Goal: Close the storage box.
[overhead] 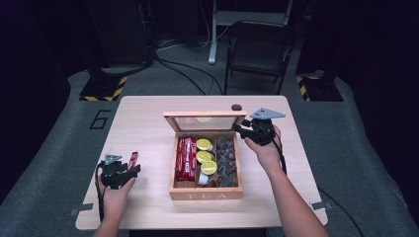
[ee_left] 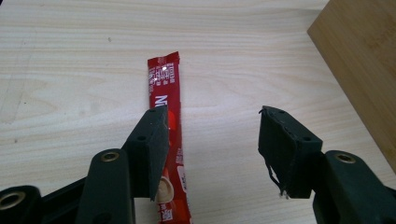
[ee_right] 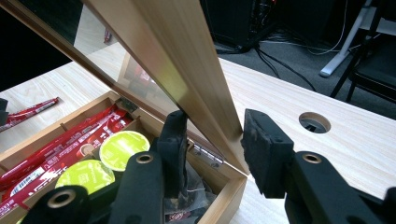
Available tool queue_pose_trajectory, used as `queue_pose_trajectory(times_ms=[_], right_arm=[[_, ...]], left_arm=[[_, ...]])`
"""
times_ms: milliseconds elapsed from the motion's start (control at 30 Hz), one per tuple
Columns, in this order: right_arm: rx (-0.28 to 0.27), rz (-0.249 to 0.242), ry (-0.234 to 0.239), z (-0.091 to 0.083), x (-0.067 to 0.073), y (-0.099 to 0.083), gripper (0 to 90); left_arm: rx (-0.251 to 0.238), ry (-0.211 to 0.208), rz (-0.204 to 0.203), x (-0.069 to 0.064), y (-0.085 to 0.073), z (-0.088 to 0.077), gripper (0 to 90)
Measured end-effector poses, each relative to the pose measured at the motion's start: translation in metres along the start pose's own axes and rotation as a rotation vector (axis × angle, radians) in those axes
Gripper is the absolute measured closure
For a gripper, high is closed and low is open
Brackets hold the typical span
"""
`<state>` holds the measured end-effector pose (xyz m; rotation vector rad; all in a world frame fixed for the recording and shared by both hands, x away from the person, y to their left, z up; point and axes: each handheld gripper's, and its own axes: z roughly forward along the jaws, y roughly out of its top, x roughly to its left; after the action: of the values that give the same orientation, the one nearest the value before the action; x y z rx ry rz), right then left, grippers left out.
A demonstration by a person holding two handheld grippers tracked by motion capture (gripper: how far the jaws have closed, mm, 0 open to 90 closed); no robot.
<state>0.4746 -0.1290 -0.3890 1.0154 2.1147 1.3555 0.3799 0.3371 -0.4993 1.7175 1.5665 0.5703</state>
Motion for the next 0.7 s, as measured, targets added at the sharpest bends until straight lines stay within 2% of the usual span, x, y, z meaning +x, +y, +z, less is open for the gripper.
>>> queue_pose_trajectory(times_ms=[133, 300, 400, 467, 500, 567, 633, 667, 700], right_arm=[[0.000, 0.001, 0.002, 0.000, 0.001, -0.001, 60.4], [-0.001, -0.004, 0.001, -0.002, 0.002, -0.003, 60.3], [0.002, -0.006, 0.001, -0.002, 0.002, -0.003, 60.3], [0.000, -0.005, 0.001, -0.002, 0.002, -0.003, 60.3], [0.000, -0.005, 0.001, -0.002, 0.002, -0.003, 60.3], [0.000, -0.004, 0.000, -0.002, 0.003, -0.003, 60.3], [-0.001, -0.006, -0.001, -0.002, 0.003, -0.003, 60.3], [0.002, -0.010, -0.004, -0.002, 0.003, -0.003, 60.3], [0.002, -0.010, -0.004, -0.002, 0.003, -0.003, 60.3]], left_arm=[[-0.037, -0.016, 0.011, -0.006, 0.006, -0.007, 43.4], [-0.062, -0.039, 0.058, -0.018, 0.016, -0.014, 44.0], [-0.078, -0.061, 0.071, -0.025, 0.022, -0.017, 44.7], [-0.089, -0.080, 0.105, -0.033, 0.030, -0.023, 46.0], [-0.089, -0.080, 0.105, -0.033, 0.030, -0.023, 46.1], [-0.095, -0.113, 0.139, -0.043, 0.040, -0.029, 47.0], [-0.097, -0.125, 0.149, -0.047, 0.043, -0.030, 47.5], [-0.089, -0.143, 0.171, -0.054, 0.048, -0.032, 47.8], [-0.089, -0.143, 0.171, -0.054, 0.048, -0.032, 48.2]])
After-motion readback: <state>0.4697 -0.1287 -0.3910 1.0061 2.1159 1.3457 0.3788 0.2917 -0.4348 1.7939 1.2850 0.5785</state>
